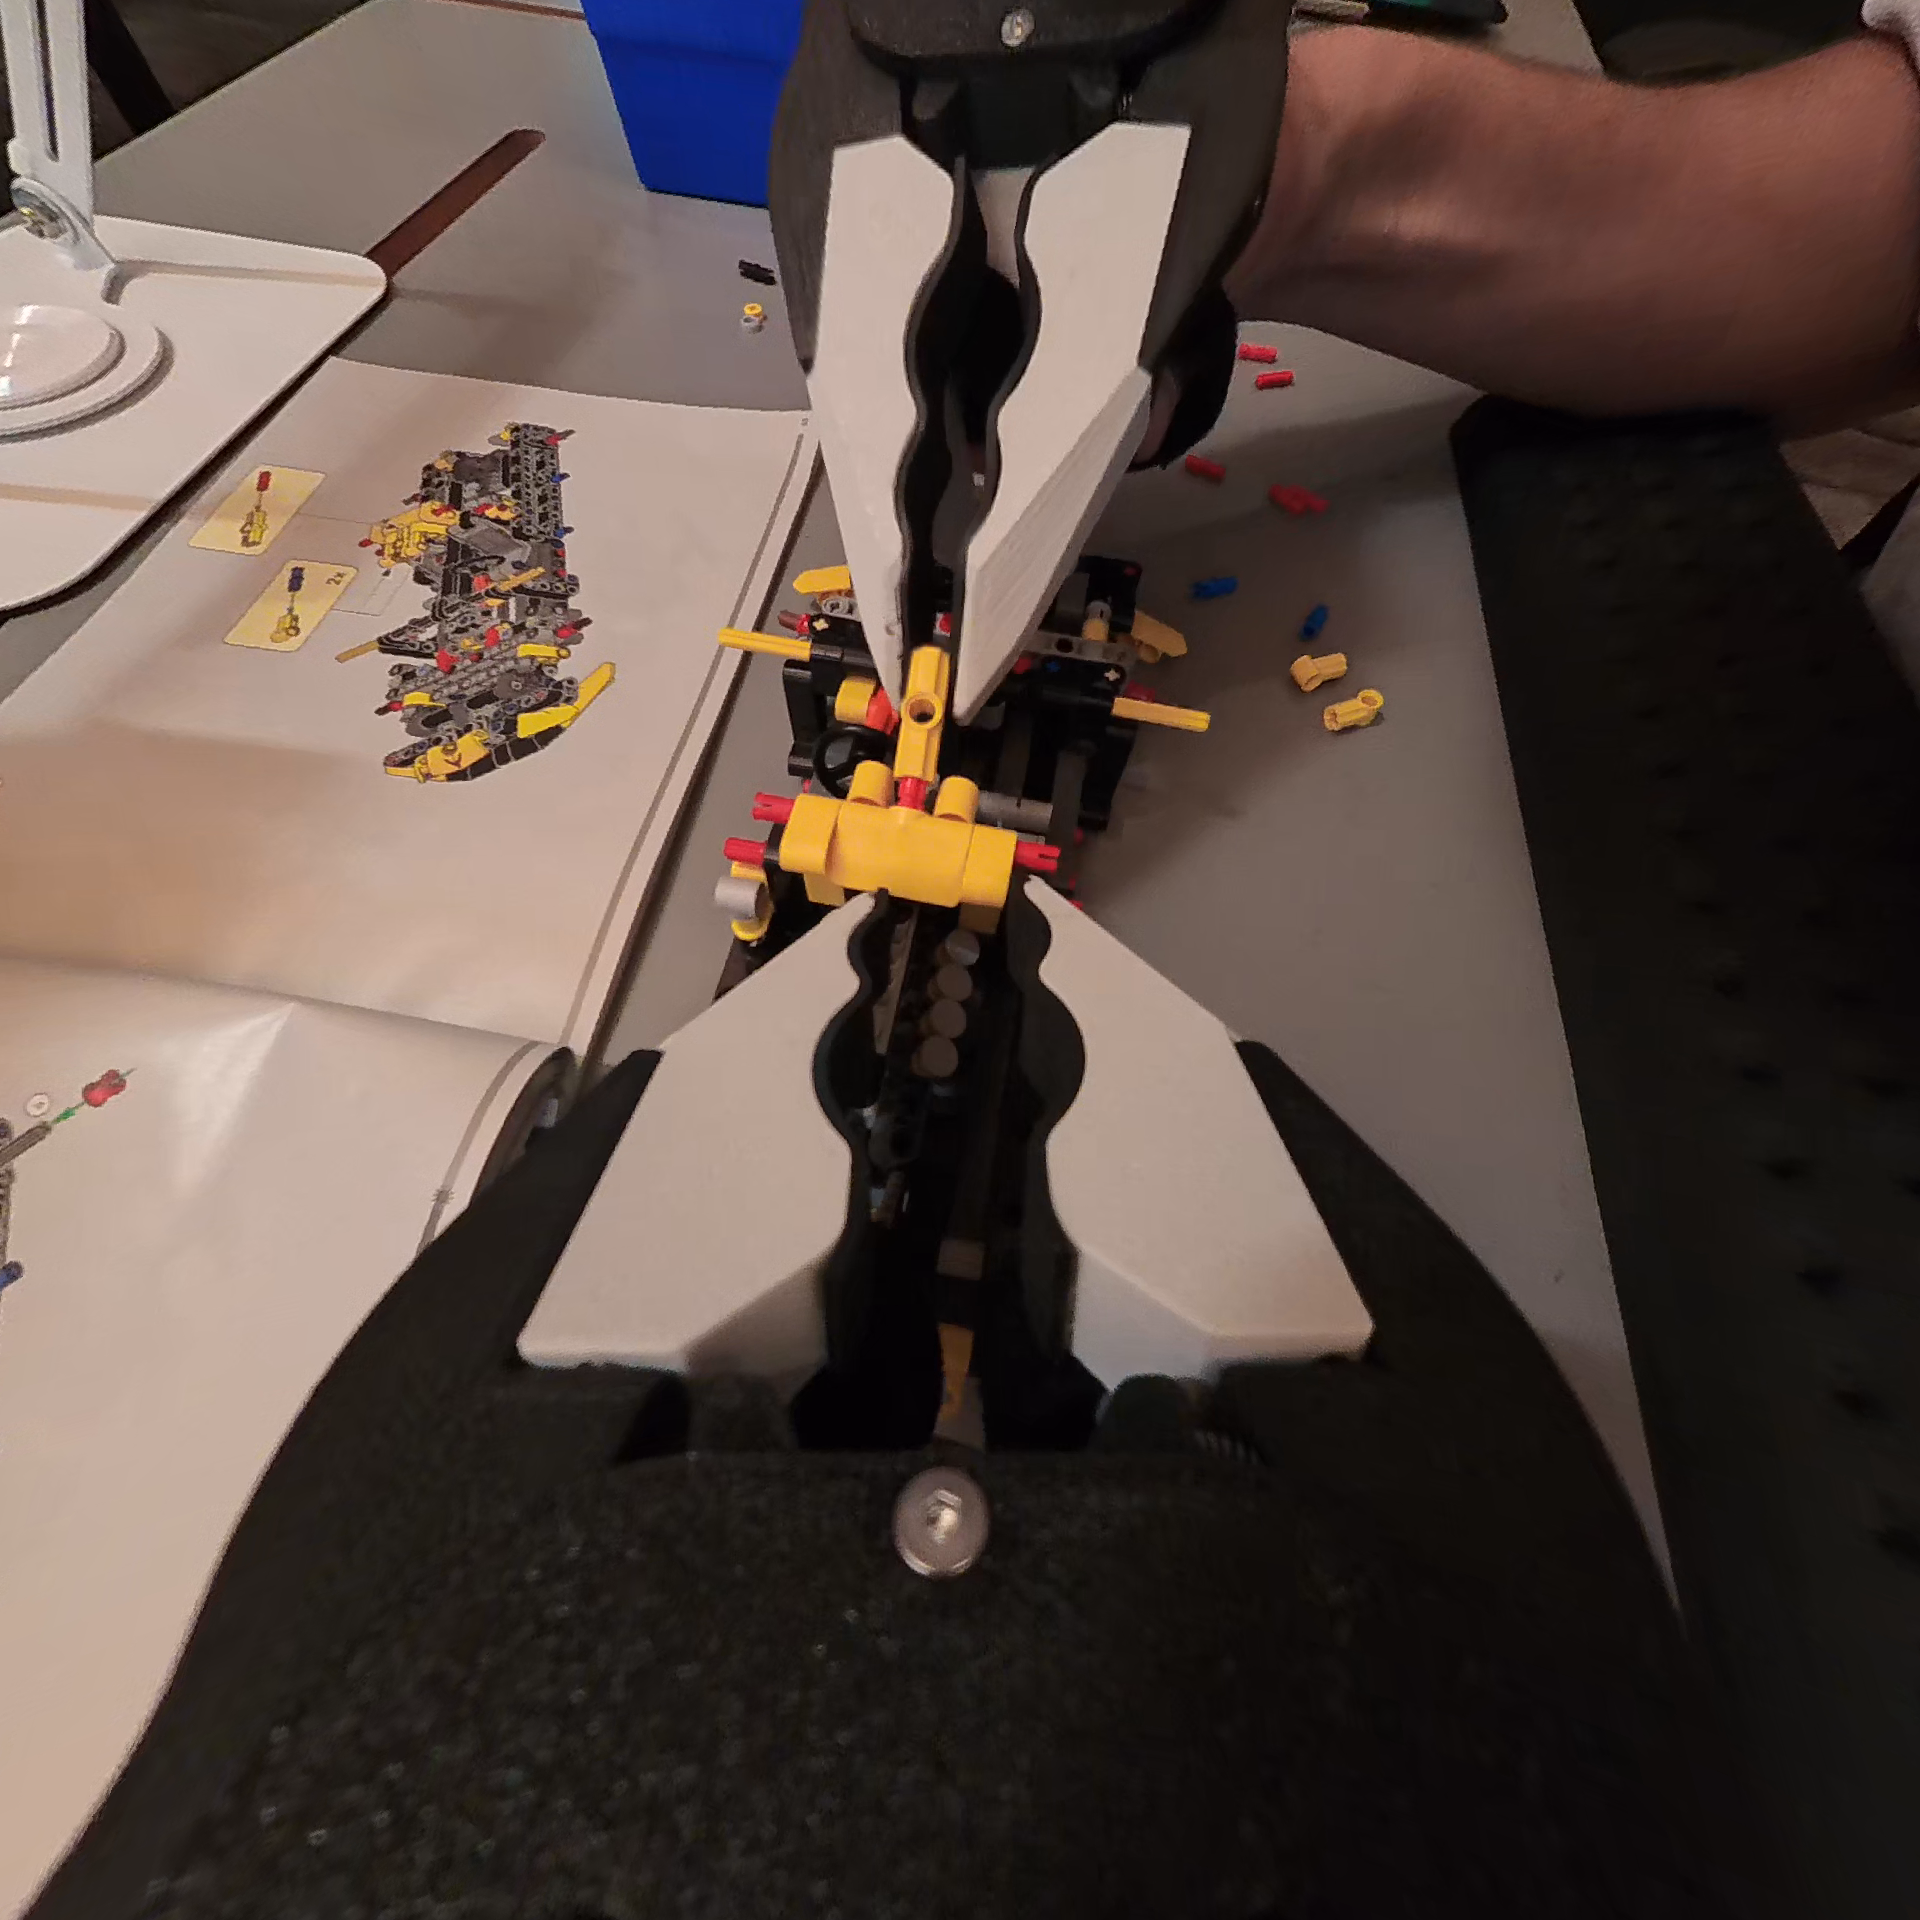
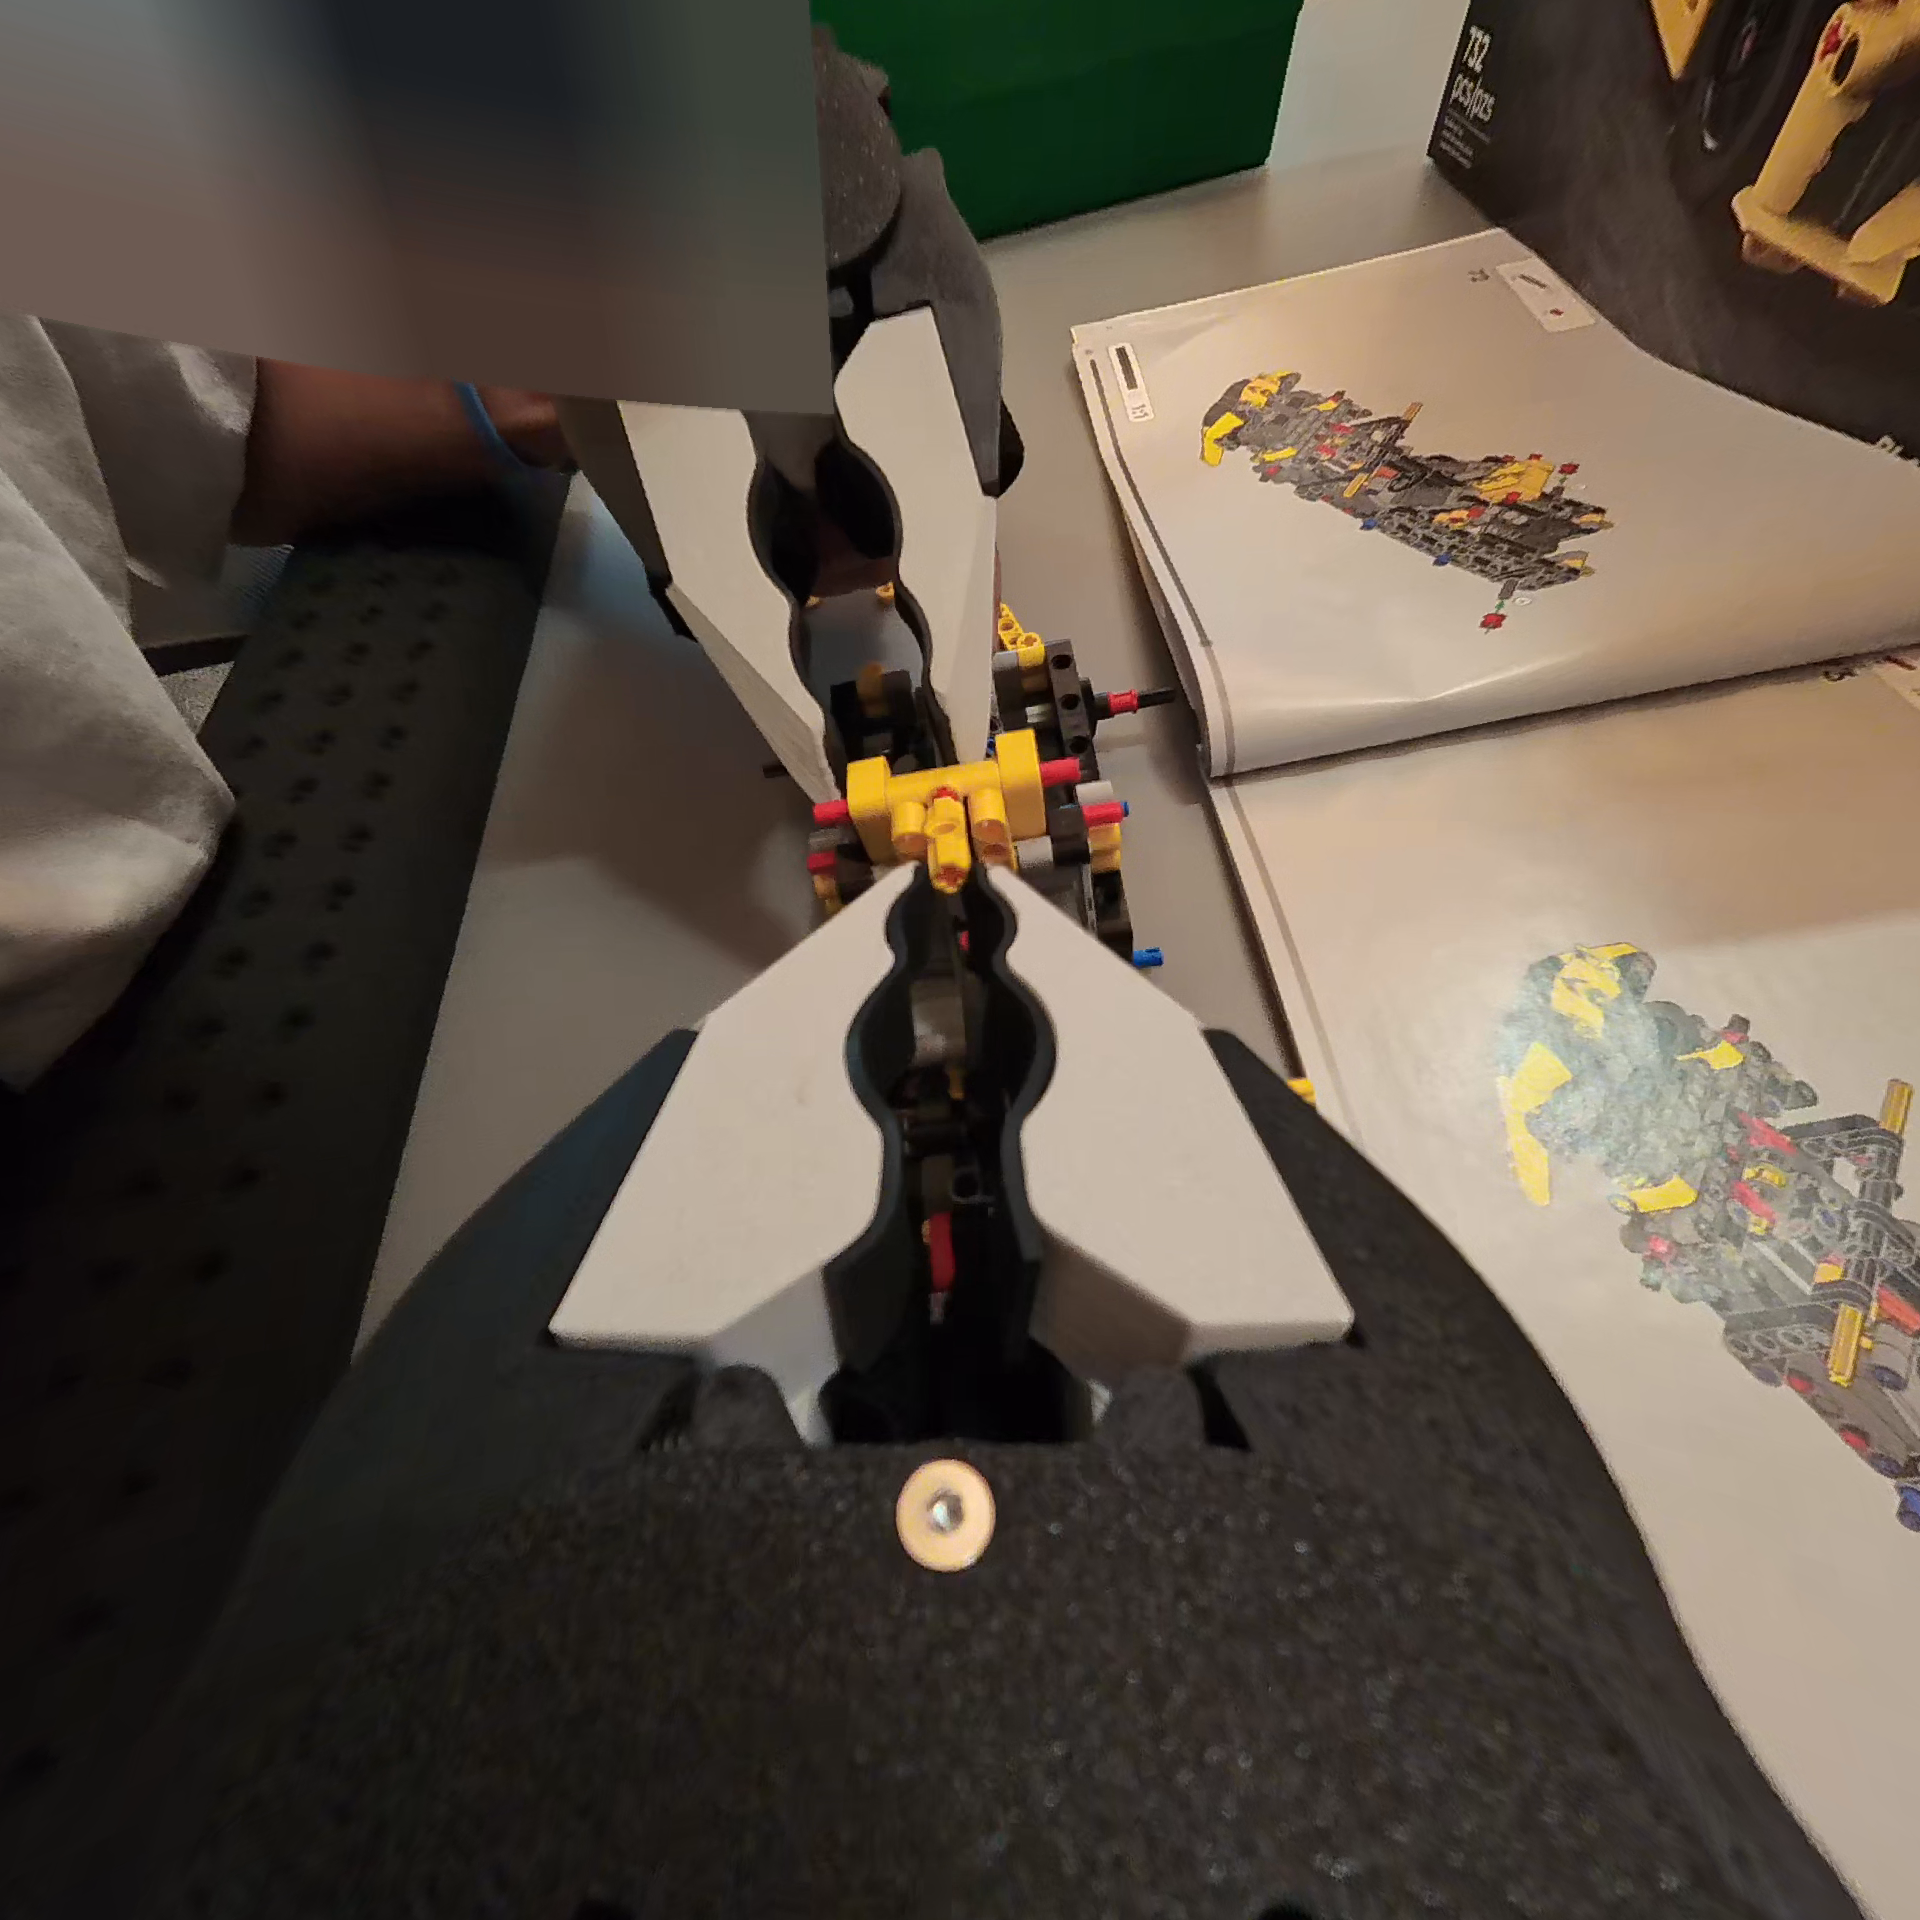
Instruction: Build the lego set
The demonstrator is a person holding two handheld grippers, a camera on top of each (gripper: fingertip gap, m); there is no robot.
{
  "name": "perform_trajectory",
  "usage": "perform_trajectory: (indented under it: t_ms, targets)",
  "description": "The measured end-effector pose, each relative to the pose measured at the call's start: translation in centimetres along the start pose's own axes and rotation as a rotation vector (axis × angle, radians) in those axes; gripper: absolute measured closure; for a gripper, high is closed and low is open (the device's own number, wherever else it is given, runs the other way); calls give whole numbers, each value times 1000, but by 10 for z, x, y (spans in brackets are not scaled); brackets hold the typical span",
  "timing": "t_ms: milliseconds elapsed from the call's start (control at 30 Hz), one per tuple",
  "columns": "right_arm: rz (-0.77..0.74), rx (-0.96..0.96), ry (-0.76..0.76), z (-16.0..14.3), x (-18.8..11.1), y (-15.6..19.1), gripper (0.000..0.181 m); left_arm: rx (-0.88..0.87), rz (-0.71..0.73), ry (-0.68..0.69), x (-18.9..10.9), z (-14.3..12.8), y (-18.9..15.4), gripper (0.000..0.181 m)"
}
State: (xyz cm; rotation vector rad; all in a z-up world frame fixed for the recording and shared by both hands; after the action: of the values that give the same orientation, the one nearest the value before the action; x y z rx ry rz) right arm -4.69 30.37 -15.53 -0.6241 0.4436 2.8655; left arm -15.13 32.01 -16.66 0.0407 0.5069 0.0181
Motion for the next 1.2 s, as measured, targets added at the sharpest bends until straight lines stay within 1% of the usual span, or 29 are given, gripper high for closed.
perform_trajectory:
  t_ms: [267,467,600,700,767,1200]
  targets:
    - [2,15,-16,1,2,0,175,-15,0,-2,0,0,1,160]
    - [-29,5,22,1,3,-1,176,-10,10,1,0,0,2,161]
    - [-27,15,9,2,3,-1,176,-6,16,2,0,0,2,161]
    - [-26,33,-31,4,2,-2,176,-31,7,-7,1,0,3,160]
    - [-27,27,-43,4,3,-1,175,-11,15,-5,1,0,2,160]
    - [-31,17,5,3,9,-1,175,-7,24,-8,2,1,1,161]
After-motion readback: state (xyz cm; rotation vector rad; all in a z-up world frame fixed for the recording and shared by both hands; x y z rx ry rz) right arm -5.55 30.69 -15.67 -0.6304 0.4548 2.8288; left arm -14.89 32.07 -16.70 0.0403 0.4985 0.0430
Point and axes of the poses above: each gripper's, where its closed fingertips meet, x out along the fingers, z out of its top, y = z × x across the jaws, the point moved 5 cm from there along -x, back along the fingers, and after that the axes turned 11 degrees about z, right-handed, at the moved point
